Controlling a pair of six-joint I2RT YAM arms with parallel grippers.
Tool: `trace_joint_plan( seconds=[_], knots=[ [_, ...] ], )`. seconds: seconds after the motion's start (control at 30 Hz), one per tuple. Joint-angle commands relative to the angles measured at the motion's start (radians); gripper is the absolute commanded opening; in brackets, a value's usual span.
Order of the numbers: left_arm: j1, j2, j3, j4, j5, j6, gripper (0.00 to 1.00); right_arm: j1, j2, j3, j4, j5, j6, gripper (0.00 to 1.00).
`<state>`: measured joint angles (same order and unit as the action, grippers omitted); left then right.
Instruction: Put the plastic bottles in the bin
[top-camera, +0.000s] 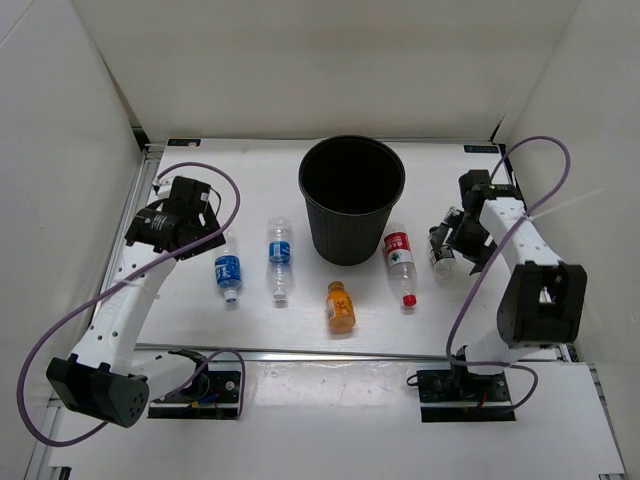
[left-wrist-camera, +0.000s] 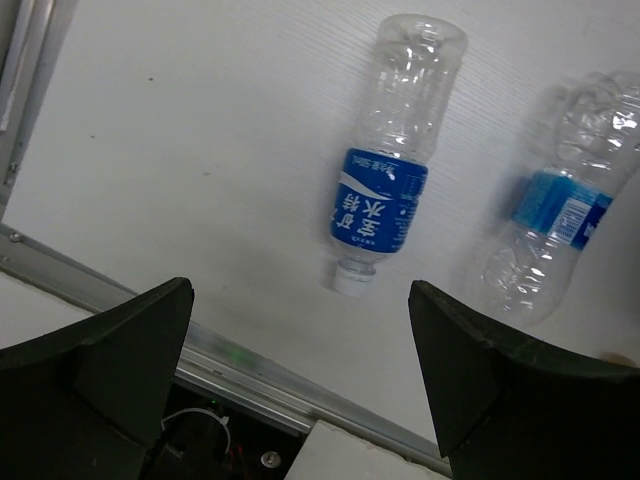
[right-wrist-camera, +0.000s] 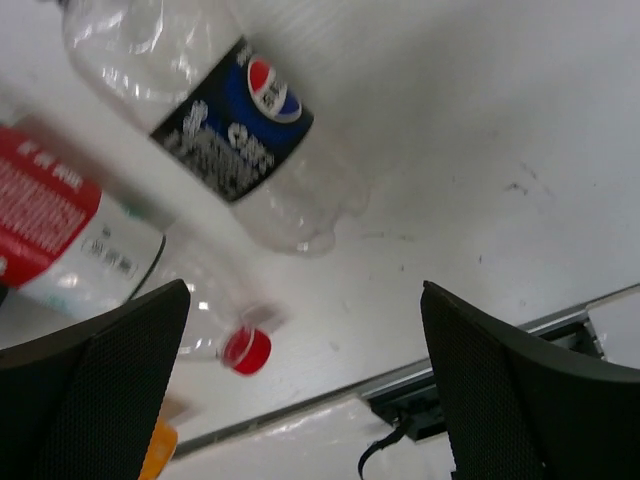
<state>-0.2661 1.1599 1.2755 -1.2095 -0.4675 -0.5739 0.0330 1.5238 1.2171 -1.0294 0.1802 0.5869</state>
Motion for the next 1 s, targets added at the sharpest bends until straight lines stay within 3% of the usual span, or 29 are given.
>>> trace_joint_plan(
  seconds=[0.0, 0.3, 0.43, 0.53, 0.63, 0.73, 0.97],
  knots=[
    [-0.005, -0.035, -0.005, 0.059, 0.099, 0.048, 1.0, 0.001, 0.108, 0.079, 0.066, 0.093, -0.035, 1.0],
    [-0.005, 0.011, 0.018, 0.013, 0.101, 0.078, 1.0, 0.03, 0.303, 0.156, 0.138, 0.12, -0.096, 1.0],
    [-0.005, 0.021, 0.018, 0.013, 0.092, 0.1, 1.0, 0.039, 0.338, 0.145, 0.184, 0.064, -0.105, 1.0],
    [-0.005, 0.032, 0.018, 0.004, 0.082, 0.088, 1.0, 0.039, 0.36, 0.122, 0.212, 0.033, -0.116, 0.82],
    [-0.005, 0.052, 0.018, 0.004, 0.082, 0.066, 1.0, 0.039, 0.36, 0.11, 0.212, 0.033, -0.116, 0.81],
    [-0.005, 0.063, -0.007, 0.004, 0.092, 0.057, 1.0, 0.039, 0.351, 0.121, 0.198, 0.033, -0.116, 0.73],
    [-0.005, 0.106, 0.001, 0.037, 0.102, 0.048, 1.0, -0.054, 0.256, 0.22, 0.068, 0.012, -0.012, 0.36]
  ],
)
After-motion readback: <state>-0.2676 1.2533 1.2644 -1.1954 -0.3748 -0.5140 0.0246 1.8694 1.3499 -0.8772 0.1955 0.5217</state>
